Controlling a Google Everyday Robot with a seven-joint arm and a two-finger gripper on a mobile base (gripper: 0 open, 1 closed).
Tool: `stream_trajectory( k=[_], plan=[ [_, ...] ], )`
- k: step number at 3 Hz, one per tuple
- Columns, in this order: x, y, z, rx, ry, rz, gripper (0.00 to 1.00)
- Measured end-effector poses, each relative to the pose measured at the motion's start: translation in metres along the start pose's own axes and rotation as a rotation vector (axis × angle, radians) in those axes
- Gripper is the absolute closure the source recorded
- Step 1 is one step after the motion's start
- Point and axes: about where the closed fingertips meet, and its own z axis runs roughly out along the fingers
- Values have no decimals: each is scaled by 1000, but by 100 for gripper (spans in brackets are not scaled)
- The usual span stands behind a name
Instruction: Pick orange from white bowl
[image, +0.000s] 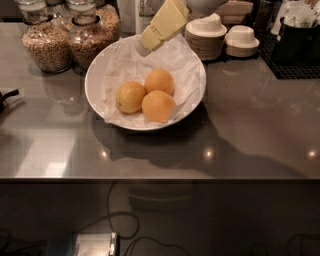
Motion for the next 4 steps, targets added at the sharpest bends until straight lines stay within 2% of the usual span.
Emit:
stream_trajectory(
  k=[1, 2, 3, 4],
  plan=[
    [10, 13, 29, -15, -14, 121, 0],
    [15, 22, 67, 8, -42, 183, 0],
    [13, 22, 71, 13, -57, 185, 0],
    [21, 26, 80, -5, -19, 146, 0]
  ],
)
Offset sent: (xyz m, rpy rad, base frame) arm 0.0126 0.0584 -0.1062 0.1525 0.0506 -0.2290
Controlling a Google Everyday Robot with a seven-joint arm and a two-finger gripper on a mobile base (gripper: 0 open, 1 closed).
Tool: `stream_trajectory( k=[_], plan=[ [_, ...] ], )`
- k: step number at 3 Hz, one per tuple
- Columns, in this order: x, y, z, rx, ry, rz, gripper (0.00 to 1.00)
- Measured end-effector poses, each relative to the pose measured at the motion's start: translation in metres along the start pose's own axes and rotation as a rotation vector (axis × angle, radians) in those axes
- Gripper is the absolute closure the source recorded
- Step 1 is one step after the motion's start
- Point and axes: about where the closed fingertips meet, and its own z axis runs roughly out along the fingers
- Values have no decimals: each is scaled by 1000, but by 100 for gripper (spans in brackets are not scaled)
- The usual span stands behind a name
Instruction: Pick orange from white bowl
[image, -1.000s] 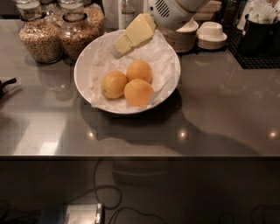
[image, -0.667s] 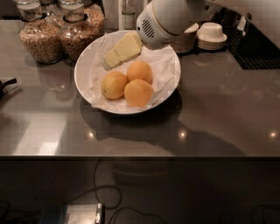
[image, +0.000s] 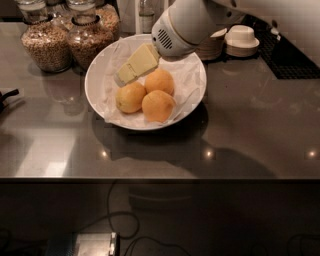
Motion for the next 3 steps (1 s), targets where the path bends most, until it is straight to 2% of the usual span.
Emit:
stream_trajectory(
  k=[1, 2, 3],
  plan=[
    [24, -6, 15, -37, 90, -45, 0],
    [48, -17, 24, -41, 165, -36, 0],
    [49, -17, 24, -42, 166, -36, 0]
  ],
)
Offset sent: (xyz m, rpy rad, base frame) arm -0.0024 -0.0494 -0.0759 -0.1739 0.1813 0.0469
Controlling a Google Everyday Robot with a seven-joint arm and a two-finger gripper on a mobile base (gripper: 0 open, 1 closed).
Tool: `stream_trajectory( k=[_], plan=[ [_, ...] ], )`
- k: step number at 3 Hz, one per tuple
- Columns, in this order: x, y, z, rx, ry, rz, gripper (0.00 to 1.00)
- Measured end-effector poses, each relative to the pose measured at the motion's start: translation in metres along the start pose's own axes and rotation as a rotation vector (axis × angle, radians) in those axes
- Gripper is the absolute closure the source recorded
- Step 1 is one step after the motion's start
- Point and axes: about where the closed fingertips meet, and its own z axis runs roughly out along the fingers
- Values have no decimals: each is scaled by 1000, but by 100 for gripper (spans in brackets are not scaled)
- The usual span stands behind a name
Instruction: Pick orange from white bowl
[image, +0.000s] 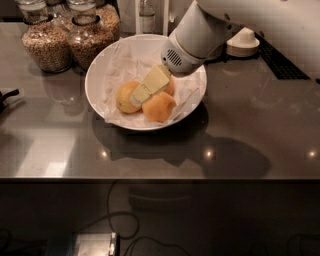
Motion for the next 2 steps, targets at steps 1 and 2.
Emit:
stream_trajectory(
  k=[1, 2],
  plan=[
    [0, 0, 0, 0, 0, 0, 19],
    [0, 0, 0, 0, 0, 0, 24]
  ],
)
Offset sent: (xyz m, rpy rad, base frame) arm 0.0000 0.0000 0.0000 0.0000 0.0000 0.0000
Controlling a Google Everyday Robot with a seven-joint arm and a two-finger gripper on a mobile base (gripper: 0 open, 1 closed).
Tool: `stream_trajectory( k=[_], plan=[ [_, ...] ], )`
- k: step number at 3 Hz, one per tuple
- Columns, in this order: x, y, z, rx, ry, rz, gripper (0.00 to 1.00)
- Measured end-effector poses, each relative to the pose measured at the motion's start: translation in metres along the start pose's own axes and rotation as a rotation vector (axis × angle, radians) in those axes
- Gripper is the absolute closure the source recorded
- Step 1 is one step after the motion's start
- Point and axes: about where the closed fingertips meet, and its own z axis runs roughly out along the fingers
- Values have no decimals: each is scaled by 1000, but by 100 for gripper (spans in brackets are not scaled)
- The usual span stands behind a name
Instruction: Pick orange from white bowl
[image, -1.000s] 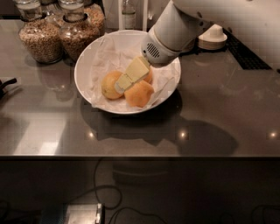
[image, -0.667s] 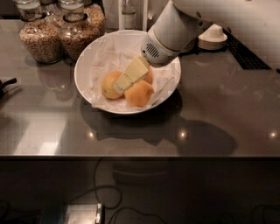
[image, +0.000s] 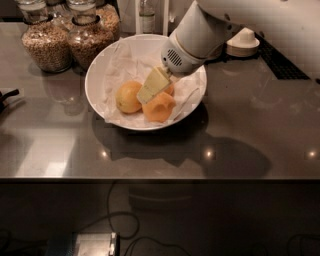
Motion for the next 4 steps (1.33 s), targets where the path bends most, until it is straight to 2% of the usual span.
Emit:
stream_trajectory(
  k=[1, 2, 4],
  plan=[
    [0, 0, 0, 0, 0, 0, 15],
    [4, 2, 10, 12, 17, 38, 8],
    [15, 4, 27, 53, 38, 161, 8]
  ],
)
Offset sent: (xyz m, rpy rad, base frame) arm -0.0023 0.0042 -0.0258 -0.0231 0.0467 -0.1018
